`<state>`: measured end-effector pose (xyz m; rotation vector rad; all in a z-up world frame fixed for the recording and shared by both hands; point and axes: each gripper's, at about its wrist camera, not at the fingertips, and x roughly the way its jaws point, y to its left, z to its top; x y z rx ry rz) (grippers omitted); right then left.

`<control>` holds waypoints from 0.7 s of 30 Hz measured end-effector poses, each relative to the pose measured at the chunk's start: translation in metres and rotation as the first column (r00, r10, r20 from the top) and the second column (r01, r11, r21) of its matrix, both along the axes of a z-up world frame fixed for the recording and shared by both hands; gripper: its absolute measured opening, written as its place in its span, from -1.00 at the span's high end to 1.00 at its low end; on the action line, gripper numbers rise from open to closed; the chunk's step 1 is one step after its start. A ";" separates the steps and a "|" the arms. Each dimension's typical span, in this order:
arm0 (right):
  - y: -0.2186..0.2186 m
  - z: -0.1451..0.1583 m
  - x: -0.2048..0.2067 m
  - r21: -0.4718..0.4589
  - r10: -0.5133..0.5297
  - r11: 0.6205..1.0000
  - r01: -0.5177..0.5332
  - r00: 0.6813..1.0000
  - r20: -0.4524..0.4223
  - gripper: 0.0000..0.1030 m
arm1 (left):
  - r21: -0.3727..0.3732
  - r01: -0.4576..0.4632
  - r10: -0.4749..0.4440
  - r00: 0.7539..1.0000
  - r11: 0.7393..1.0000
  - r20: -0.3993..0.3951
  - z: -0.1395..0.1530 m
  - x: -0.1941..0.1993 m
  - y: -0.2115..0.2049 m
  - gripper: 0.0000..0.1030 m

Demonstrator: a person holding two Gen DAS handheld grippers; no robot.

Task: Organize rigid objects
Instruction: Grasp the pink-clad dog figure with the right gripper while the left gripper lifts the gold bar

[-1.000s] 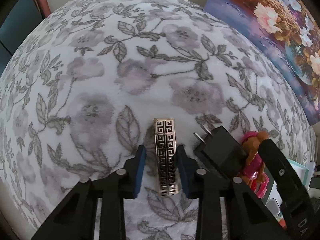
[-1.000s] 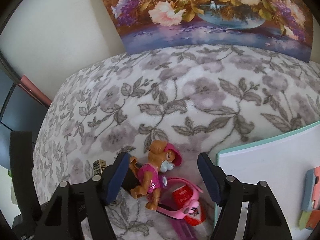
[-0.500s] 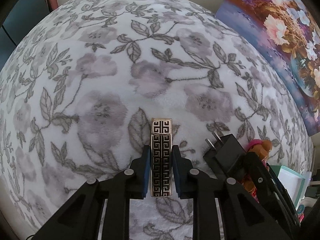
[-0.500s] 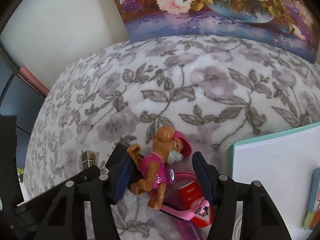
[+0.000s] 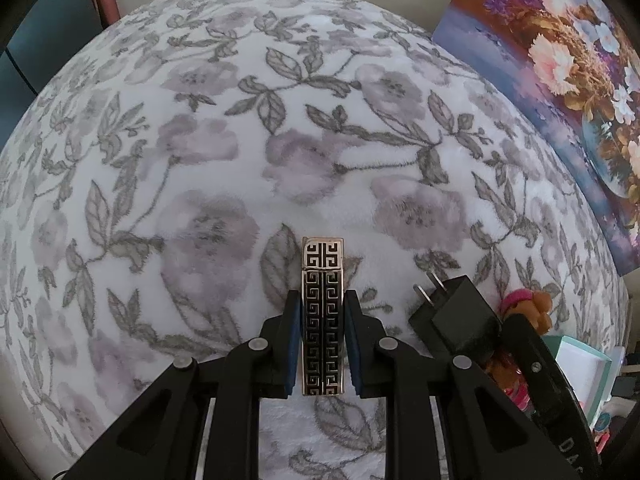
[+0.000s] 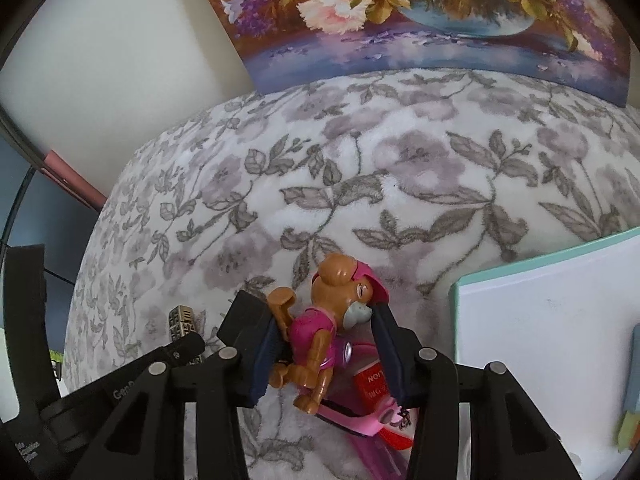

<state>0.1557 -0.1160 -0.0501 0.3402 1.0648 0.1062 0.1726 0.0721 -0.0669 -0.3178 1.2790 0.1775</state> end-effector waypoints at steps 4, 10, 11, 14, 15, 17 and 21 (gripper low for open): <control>-0.003 0.010 -0.004 0.020 0.005 1.000 -0.005 1.000 0.019 0.10 | 0.017 -0.012 0.012 0.999 1.000 0.030 0.015 -0.003 0.002 0.59; -0.008 0.021 -0.009 0.043 0.006 0.999 -0.007 0.999 0.037 0.10 | 0.029 -0.019 0.017 0.997 0.999 0.074 0.036 -0.008 0.001 0.59; -0.010 0.026 -0.011 0.054 0.005 0.999 -0.008 0.999 0.046 0.10 | 0.033 -0.023 0.020 0.996 0.999 0.083 0.040 -0.009 0.001 0.59; -0.014 0.042 -0.015 0.066 0.003 0.998 -0.009 0.996 0.085 0.10 | 0.041 -0.029 0.024 0.993 0.999 0.116 0.056 -0.012 0.001 0.59; -0.017 0.049 -0.017 0.071 0.000 0.997 -0.007 0.995 0.104 0.10 | 0.044 -0.032 0.025 0.991 0.999 0.134 0.063 -0.013 -0.001 0.59; -0.021 0.060 -0.020 0.082 -0.009 0.997 -0.001 0.992 0.128 0.10 | 0.049 -0.032 0.023 0.987 0.998 0.162 0.075 -0.017 -0.002 0.59; -0.036 0.082 -0.028 0.087 -0.035 0.996 0.020 0.985 0.172 0.10 | 0.058 -0.026 0.014 0.978 0.998 0.207 0.093 -0.021 -0.011 0.59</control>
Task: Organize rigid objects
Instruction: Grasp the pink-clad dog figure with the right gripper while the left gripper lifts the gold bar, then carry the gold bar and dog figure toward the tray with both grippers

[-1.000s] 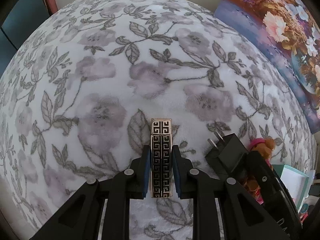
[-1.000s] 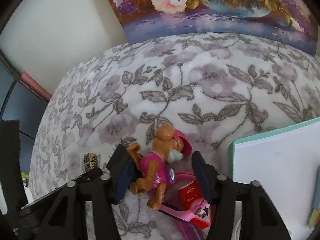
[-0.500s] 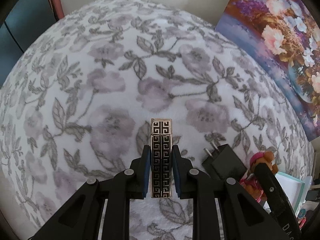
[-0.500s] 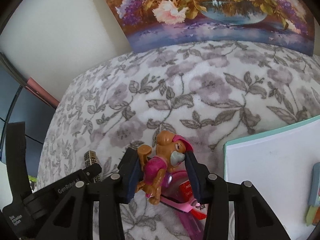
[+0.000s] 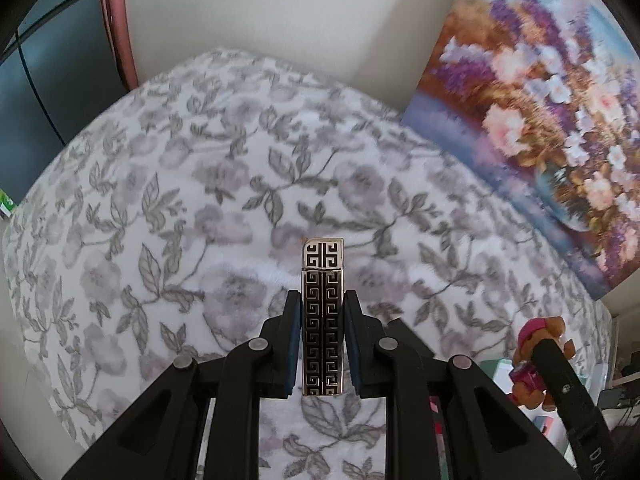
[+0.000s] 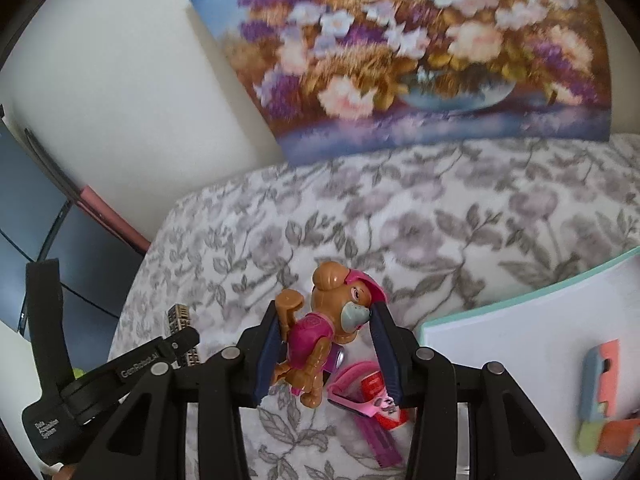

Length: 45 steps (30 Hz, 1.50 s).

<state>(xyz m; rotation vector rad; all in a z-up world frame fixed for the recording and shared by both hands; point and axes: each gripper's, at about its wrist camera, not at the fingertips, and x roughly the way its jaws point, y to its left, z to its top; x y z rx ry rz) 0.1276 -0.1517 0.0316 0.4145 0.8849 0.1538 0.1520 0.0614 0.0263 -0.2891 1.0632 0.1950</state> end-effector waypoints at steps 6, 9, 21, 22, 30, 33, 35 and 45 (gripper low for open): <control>-0.030 0.015 -0.008 -0.001 -0.057 0.998 0.057 0.998 0.008 0.10 | 0.018 0.038 -0.038 0.998 0.999 0.042 0.020 -0.005 -0.022 0.59; -0.051 0.016 -0.011 -0.014 -0.099 0.995 0.099 0.995 -0.001 0.10 | 0.012 0.061 -0.061 0.997 0.998 0.036 0.019 -0.007 -0.035 0.59; -0.154 0.004 -0.036 -0.039 -0.328 0.945 0.326 0.942 -0.074 0.10 | -0.014 0.191 -0.191 0.981 0.981 0.022 0.018 -0.012 -0.101 0.59; -0.159 0.002 -0.038 -0.048 -0.342 0.940 0.339 0.937 -0.076 0.10 | -0.018 0.208 -0.208 0.978 0.978 0.020 0.018 -0.013 -0.108 0.59; -0.202 -0.005 -0.058 -0.061 -0.431 0.902 0.427 0.897 -0.096 0.10 | -0.035 0.337 -0.337 0.941 0.941 -0.004 0.014 -0.020 -0.162 0.59; -0.215 -0.005 -0.064 -0.061 -0.457 0.890 0.453 0.884 -0.102 0.10 | -0.029 0.386 -0.387 0.922 0.922 -0.012 0.014 -0.024 -0.182 0.59; -0.220 -0.005 -0.066 -0.069 -0.465 0.885 0.460 0.879 -0.105 0.10 | -0.025 0.421 -0.422 0.907 0.907 -0.018 0.012 -0.028 -0.196 0.59; -0.230 -0.026 -0.064 -0.109 -0.471 0.882 0.458 0.865 -0.175 0.09 | -0.016 0.513 -0.512 0.853 0.858 -0.107 -0.019 -0.035 -0.234 0.59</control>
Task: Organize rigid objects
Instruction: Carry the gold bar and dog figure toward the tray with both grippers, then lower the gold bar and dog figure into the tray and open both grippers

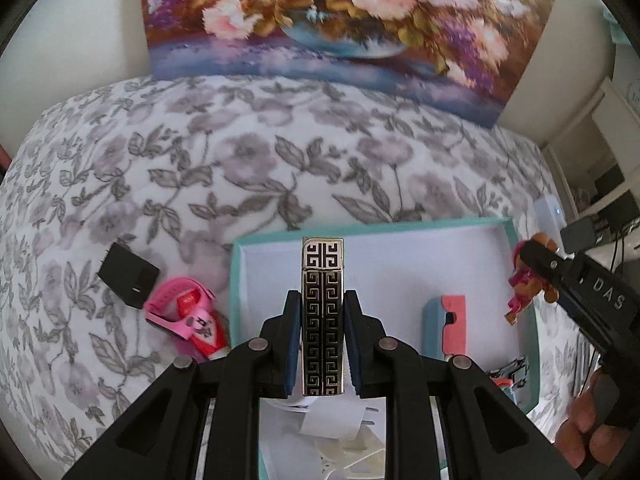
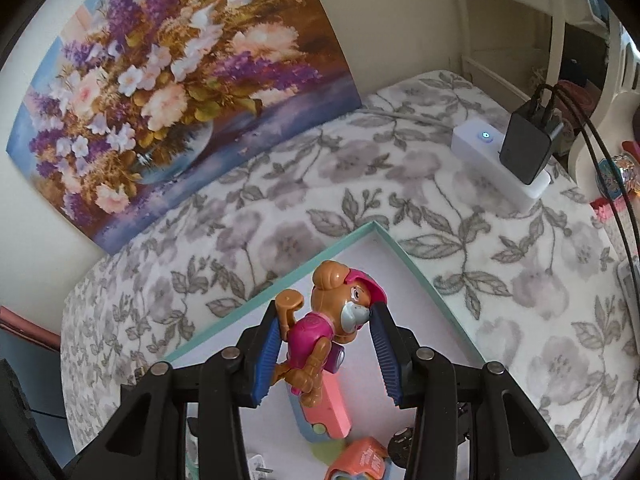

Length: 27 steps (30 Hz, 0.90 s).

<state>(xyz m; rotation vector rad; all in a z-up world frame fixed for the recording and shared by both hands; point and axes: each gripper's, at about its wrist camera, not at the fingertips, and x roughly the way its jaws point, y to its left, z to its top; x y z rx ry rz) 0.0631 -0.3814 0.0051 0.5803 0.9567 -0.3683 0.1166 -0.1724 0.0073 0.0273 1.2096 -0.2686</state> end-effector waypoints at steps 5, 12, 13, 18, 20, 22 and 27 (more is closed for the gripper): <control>-0.001 -0.009 0.001 0.006 0.005 1.000 -0.005 1.000 -0.026 0.09 | 0.028 0.011 -0.010 1.000 1.000 -0.024 -0.012 0.000 -0.004 0.59; -0.001 -0.023 0.004 0.010 0.004 1.000 -0.004 0.997 -0.078 0.09 | 0.052 0.022 -0.018 0.998 0.998 -0.061 -0.027 0.000 -0.007 0.59; -0.001 -0.023 0.004 0.010 0.002 1.000 -0.001 0.997 -0.080 0.09 | 0.055 0.021 -0.018 0.998 0.998 -0.058 -0.026 0.000 -0.006 0.59; -0.003 -0.024 0.004 0.002 -0.009 1.000 0.009 0.995 -0.101 0.08 | 0.050 0.017 -0.015 0.999 0.999 -0.044 -0.019 0.001 -0.004 0.32; -0.004 -0.025 0.004 0.006 -0.014 1.000 0.015 0.994 -0.107 0.07 | 0.050 0.012 -0.010 0.999 0.999 -0.043 -0.018 0.002 -0.003 0.22; -0.004 -0.024 0.003 0.004 -0.019 1.000 0.020 0.993 -0.114 -0.07 | 0.052 0.004 -0.002 0.999 0.999 -0.036 -0.015 0.003 -0.001 0.20; -0.001 -0.016 0.003 -0.018 -0.020 1.000 0.018 0.994 -0.104 -0.17 | 0.041 -0.031 0.032 0.999 0.999 -0.019 -0.006 0.006 0.010 -0.15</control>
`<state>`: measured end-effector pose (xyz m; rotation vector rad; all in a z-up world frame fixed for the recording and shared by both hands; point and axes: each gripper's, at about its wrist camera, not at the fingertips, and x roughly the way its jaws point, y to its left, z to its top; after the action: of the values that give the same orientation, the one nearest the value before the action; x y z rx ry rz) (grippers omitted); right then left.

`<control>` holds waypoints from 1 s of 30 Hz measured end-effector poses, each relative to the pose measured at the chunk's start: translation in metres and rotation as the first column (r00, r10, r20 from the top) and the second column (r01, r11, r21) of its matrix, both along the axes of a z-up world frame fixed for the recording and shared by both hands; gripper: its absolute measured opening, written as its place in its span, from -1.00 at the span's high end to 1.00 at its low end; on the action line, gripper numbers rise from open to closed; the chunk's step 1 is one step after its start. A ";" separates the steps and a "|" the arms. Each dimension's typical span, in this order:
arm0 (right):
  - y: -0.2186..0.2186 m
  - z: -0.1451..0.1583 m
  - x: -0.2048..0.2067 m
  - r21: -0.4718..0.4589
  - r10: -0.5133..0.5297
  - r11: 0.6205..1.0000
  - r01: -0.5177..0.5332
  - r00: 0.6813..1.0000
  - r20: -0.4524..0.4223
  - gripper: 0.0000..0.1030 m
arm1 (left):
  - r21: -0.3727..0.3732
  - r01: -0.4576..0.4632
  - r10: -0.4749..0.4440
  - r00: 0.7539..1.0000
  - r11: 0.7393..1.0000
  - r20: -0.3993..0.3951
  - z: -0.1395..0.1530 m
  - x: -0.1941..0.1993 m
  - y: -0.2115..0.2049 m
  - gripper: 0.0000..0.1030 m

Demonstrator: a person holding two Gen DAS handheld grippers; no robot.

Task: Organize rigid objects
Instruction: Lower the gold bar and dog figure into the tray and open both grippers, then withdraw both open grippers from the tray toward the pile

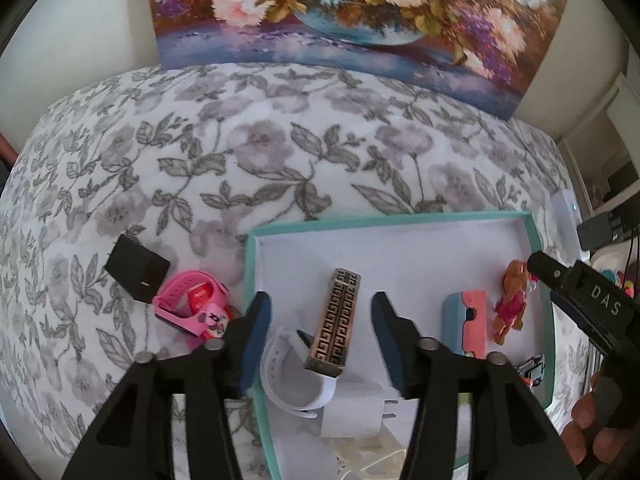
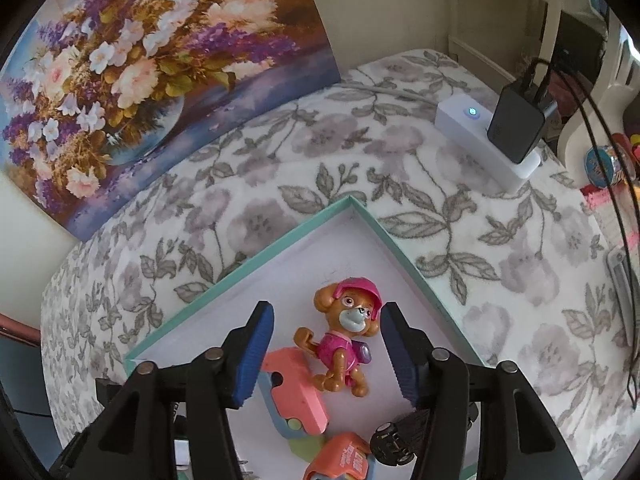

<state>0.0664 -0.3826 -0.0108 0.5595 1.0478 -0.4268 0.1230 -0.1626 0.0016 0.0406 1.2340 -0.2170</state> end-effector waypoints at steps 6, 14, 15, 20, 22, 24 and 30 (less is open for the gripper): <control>0.015 0.015 0.004 -0.040 0.031 0.999 -0.030 0.999 0.023 -0.36 | -0.010 -0.079 0.079 0.996 0.997 0.029 0.011 0.007 0.023 -0.46; 0.041 0.027 0.013 -0.079 0.094 0.993 -0.091 0.995 0.038 -0.57 | -0.018 -0.221 0.221 0.975 0.975 0.023 0.011 0.018 0.063 -0.69; 0.045 0.028 0.014 -0.084 0.102 0.992 -0.099 0.994 0.039 -0.57 | -0.019 -0.237 0.237 0.971 0.971 0.020 0.010 0.019 0.068 -0.69; 0.058 0.031 0.019 -0.099 0.135 0.986 -0.131 0.990 0.042 -0.59 | -0.020 -0.304 0.304 0.953 0.953 0.005 0.006 0.022 0.089 -0.73; 0.062 0.031 0.020 -0.104 0.144 0.985 -0.139 0.989 0.040 -0.67 | -0.018 -0.331 0.331 0.944 0.944 0.004 0.004 0.023 0.097 -0.74; 0.068 0.030 0.022 -0.109 0.156 0.982 -0.151 0.987 0.037 -0.86 | -0.010 -0.349 0.349 0.937 0.937 0.008 0.004 0.023 0.103 -0.80; 0.085 0.032 0.027 -0.108 0.190 0.977 -0.184 0.981 0.046 -1.00 | 0.003 -0.406 0.405 0.914 0.914 0.030 0.004 0.026 0.128 -0.88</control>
<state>0.0932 -0.2975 0.0211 0.3748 1.0084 -0.2951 0.1486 -0.0351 0.0055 -0.2042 1.1867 0.1520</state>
